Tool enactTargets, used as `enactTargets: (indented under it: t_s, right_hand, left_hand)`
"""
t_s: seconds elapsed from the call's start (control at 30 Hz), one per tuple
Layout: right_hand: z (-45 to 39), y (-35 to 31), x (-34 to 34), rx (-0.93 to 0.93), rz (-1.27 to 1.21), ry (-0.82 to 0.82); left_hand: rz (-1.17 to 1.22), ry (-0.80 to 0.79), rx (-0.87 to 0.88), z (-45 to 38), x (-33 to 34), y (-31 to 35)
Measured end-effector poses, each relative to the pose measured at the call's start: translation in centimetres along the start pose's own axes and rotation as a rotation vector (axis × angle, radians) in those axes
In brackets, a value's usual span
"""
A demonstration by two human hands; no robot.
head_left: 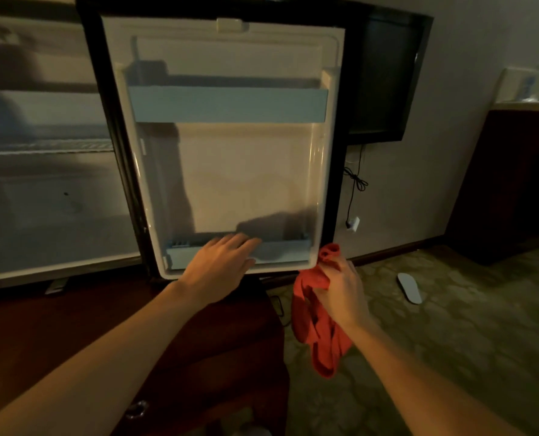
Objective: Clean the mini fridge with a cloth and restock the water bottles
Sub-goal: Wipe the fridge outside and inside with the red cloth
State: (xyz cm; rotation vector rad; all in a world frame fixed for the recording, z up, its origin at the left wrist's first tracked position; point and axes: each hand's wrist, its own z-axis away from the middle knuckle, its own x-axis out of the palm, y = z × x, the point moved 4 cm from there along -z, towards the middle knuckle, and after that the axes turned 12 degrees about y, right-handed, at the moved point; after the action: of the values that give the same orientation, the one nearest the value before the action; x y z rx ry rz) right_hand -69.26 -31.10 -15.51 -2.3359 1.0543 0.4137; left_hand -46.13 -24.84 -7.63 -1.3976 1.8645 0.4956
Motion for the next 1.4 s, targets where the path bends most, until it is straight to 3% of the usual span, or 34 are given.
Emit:
enactTargets:
  t_s: [0.2,0.37,0.47,0.63,0.8,0.93,1.27,1.4]
  right_hand:
    - [0.5,-1.3,3.2,0.185,-0.096,0.037]
    - [0.6,-3.6,5.5,0.257,-0.135,0.035]
    - [0.6,-4.5,6.6,0.318,-0.161,-0.021]
    - [0.5,-7.7,6.6,0.205,0.019,-0.077]
    - [0.4,-10.6,6.3,0.135,0.216,-0.124]
    - [0.5,-12.8,6.5,0.125,0.273,-0.163]
    - [1.2,-18.3,9.4,-0.047,0.236,-0.074]
    - [1.6,-21.2,10.8,0.025,0.206,0.023]
  left_hand:
    - [0.109,-0.114,-0.245,-0.9,0.3,-2.6]
    - [0.189,-0.084,-0.300,-1.6,1.2,-3.2]
    - [0.210,-0.100,-0.258,-1.4,1.8,-3.8]
    - [0.197,-0.125,-0.094,-0.6,1.4,-5.1]
    - [0.066,-0.085,-0.144,0.8,-0.5,-6.0]
    - [0.110,-0.115,-0.160,0.9,-0.3,-6.7]
    - [0.148,-0.160,-0.050,0.3,0.3,-7.1]
    - [0.126,-0.134,-0.035,0.1,0.5,-7.1]
